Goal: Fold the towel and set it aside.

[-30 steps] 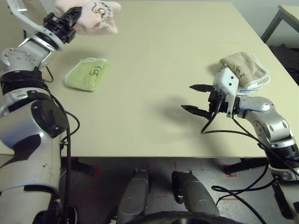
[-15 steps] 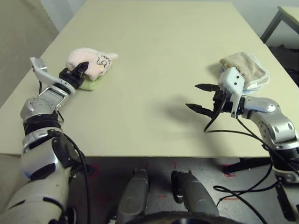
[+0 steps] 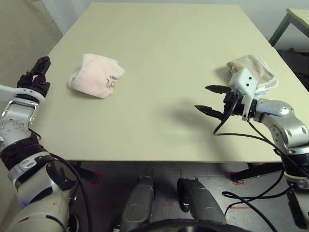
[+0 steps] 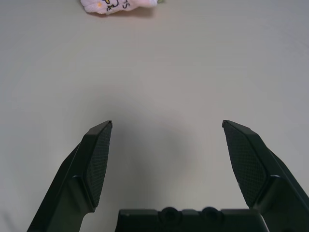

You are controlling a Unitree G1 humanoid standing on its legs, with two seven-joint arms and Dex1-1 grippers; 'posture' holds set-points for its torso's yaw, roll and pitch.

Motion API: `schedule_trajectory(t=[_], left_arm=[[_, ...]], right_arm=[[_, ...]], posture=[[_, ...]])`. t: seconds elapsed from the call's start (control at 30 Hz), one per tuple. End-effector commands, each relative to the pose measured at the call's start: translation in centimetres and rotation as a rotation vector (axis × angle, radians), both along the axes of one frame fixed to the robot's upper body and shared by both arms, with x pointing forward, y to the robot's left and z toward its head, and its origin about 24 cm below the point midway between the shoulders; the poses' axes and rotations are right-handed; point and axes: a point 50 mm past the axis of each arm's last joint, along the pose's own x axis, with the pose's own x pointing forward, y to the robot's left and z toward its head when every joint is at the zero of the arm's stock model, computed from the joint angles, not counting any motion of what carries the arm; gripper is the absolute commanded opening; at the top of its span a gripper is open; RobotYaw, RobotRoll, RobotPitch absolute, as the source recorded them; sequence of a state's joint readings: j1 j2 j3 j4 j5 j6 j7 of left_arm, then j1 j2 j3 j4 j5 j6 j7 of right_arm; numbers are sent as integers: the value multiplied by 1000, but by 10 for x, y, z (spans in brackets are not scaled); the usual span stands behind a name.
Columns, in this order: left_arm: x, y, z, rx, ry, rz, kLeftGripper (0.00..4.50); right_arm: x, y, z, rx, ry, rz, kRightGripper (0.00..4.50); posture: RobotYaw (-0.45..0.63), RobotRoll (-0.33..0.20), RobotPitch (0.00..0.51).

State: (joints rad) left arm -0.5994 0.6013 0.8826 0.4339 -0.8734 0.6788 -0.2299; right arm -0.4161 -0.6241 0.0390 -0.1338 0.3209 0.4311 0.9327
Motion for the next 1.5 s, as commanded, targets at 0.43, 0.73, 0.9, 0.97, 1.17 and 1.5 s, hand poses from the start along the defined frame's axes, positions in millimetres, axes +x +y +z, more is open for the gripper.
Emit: schedule_trajectory(t=[0.43, 0.73, 0.9, 0.97, 1.17, 1.5], left_arm=[[0, -39, 16, 169, -66, -168, 4478], [-15, -65, -39, 23, 177, -199, 4478], [-22, -66, -44, 17, 205, -157, 4478], [-24, -64, -42, 18, 195, -135, 4478], [-28, -66, -47, 26, 229, -129, 4478], [4, -77, -59, 52, 267, -167, 4478]], right_arm=[[-5, -4, -3, 103, 47, -82, 4500], [-5, -9, 0, 91, 33, -94, 4500], [-6, -10, -3, 83, 42, -91, 4500], [-6, -10, -3, 78, 42, -86, 4500], [-5, -9, -2, 78, 39, -80, 4500], [-6, -8, -2, 72, 36, -81, 4500]], posture=[[15, 0, 136], [3, 0, 134], [10, 0, 133], [12, 0, 131], [19, 0, 127], [-6, 0, 131]])
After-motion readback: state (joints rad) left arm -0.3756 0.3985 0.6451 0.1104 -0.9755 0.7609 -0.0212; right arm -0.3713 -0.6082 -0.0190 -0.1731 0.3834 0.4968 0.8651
